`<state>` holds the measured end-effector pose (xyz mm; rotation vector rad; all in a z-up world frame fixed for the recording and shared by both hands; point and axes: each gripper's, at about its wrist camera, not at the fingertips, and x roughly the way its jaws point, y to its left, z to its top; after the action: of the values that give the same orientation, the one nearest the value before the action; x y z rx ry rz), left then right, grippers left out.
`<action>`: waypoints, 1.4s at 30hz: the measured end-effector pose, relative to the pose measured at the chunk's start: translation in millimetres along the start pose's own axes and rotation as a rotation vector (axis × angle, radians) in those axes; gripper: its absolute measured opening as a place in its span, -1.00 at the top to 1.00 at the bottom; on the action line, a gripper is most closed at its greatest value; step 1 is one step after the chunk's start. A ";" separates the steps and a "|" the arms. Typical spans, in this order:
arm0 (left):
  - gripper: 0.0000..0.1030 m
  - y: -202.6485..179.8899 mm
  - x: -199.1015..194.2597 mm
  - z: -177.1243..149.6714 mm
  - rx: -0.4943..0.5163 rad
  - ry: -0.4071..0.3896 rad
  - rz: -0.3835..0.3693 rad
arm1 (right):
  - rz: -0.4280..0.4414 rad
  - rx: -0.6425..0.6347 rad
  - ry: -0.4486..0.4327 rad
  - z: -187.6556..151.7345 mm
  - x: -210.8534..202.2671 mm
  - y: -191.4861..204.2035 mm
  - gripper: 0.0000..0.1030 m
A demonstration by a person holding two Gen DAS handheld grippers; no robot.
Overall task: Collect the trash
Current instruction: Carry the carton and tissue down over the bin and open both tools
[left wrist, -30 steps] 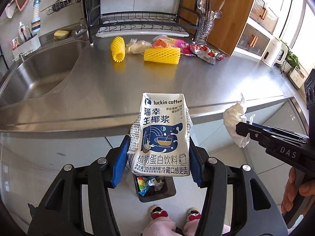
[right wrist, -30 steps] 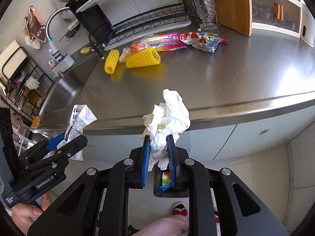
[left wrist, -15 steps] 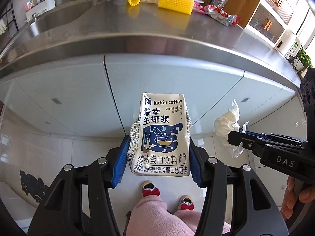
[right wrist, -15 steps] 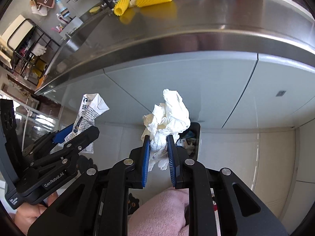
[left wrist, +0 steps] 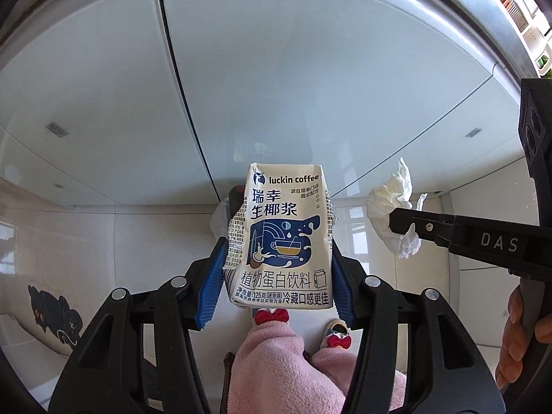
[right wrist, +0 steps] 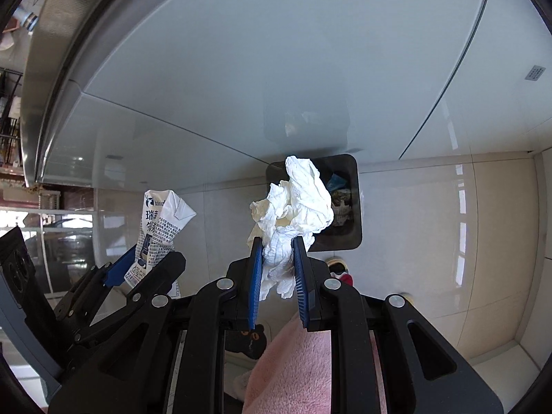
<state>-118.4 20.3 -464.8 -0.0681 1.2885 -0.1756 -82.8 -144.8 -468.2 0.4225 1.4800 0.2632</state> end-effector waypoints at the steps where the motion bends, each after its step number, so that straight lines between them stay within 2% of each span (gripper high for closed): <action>1: 0.00 1.1 8.2 1.2 0.001 0.005 -0.004 | 0.002 0.012 0.001 2.5 6.6 -2.4 0.63; 7: -0.01 4.0 48.7 3.5 -0.002 0.037 -0.024 | 0.006 0.067 0.024 13.4 46.1 -15.5 0.63; 14: -0.01 12.8 76.1 7.0 0.004 0.069 -0.014 | -0.005 0.104 0.048 23.7 66.5 -25.8 0.59; 26: -0.02 4.4 85.9 11.0 0.044 0.108 -0.003 | -0.082 0.001 0.045 34.5 67.1 10.1 0.56; 28: -0.02 4.7 86.1 16.0 0.044 0.113 -0.001 | -0.081 0.008 0.047 35.5 67.2 11.0 0.48; 32: -0.04 3.9 85.3 19.6 0.045 0.115 0.002 | -0.073 0.038 0.050 39.0 70.0 6.0 0.19; 37: -0.31 2.1 83.5 22.1 0.046 0.107 0.011 | -0.080 0.039 0.040 41.0 65.7 7.6 -0.04; 39: -0.36 1.9 80.3 21.6 0.051 0.105 0.015 | -0.078 0.038 0.033 40.8 61.0 7.2 -0.21; 42: -0.45 1.1 71.1 21.0 0.053 0.098 0.018 | -0.085 0.030 0.023 40.9 54.7 3.5 -0.23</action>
<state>-79.2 8.4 -526.6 -0.0030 1.3813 -0.1999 -37.4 -123.2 -514.6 0.3813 1.5223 0.1792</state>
